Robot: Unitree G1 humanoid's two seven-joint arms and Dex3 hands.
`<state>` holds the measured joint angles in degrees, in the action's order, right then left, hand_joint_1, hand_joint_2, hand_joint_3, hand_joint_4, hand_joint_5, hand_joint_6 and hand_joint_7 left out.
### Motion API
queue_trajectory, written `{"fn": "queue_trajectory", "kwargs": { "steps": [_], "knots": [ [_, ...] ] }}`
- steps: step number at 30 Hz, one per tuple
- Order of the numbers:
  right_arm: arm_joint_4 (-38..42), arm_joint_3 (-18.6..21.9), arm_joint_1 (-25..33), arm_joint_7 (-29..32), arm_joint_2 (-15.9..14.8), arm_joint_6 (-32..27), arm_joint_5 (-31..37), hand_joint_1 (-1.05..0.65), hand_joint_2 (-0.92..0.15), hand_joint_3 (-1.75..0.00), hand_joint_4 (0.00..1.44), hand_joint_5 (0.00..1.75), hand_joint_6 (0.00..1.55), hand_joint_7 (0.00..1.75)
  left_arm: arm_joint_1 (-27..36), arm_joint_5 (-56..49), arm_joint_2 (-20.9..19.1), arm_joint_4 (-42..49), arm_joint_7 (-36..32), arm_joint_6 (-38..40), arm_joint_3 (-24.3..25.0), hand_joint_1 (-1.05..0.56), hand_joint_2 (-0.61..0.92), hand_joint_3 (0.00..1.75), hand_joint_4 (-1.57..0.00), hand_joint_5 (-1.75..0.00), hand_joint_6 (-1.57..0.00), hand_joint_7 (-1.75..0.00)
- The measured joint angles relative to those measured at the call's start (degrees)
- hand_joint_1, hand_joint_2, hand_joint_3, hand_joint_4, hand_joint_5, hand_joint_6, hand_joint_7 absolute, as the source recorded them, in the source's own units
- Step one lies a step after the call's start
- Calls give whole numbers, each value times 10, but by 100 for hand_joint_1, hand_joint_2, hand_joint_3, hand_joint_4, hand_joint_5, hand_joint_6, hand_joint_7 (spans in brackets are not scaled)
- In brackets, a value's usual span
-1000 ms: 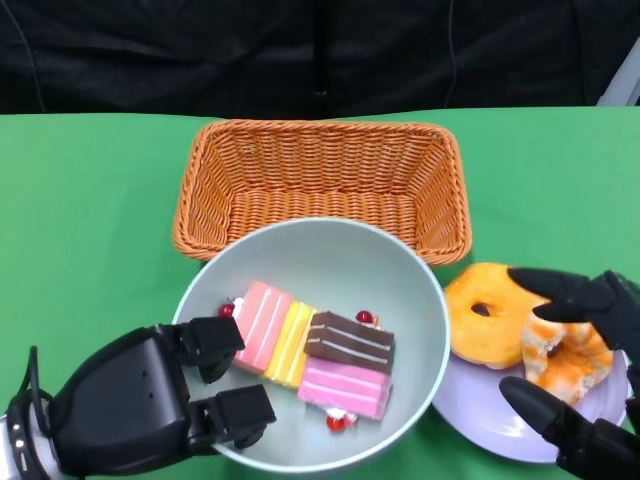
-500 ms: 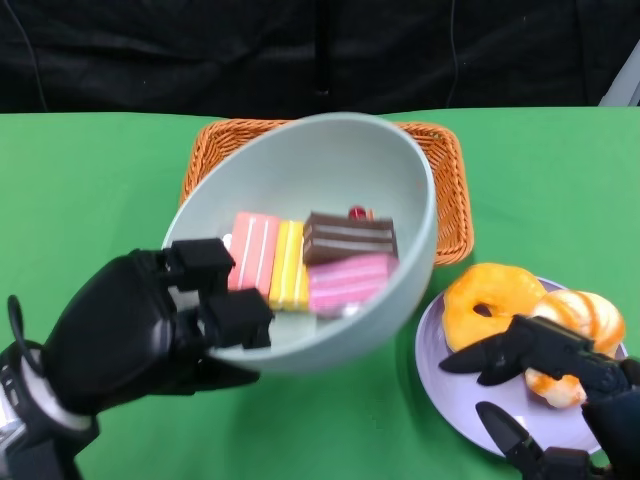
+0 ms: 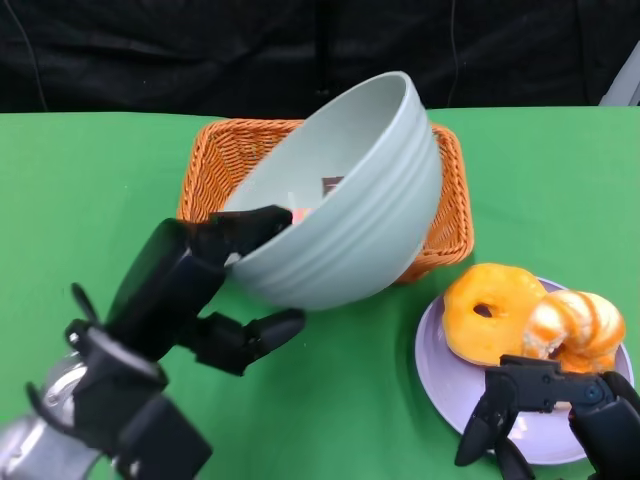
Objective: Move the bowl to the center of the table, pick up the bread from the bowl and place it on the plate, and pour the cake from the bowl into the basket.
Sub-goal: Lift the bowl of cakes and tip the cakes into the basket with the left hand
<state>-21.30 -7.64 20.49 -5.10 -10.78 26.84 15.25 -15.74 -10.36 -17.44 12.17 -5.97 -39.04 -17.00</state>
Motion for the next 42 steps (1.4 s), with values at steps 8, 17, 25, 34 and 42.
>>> {"fn": "queue_trajectory", "kwargs": {
  "steps": [8,17,25,34,42],
  "knots": [
    [13,5,-2,0,-5,9,12,38,-6,-175,103,169,98,140,-46,109,112,31,83,119,38,-16,24,168,-101,-175,-86,-169],
    [24,9,-4,0,-5,9,12,38,-5,-175,103,168,98,139,-109,213,199,86,130,241,115,-20,23,165,-104,-175,-89,-169],
    [29,9,-4,5,-4,9,21,37,-4,-175,103,166,98,138,-138,290,261,100,125,360,185,-14,27,169,-108,-175,-88,-175],
    [29,5,-4,14,1,10,34,35,-4,-175,105,165,99,137,-182,426,322,98,9,551,298,-22,35,170,-111,-175,-92,-175],
    [29,1,-4,16,3,10,39,34,-4,-175,106,164,100,136,-187,505,324,121,-64,617,374,-25,42,155,-112,-175,-83,-175]
  ]
}}
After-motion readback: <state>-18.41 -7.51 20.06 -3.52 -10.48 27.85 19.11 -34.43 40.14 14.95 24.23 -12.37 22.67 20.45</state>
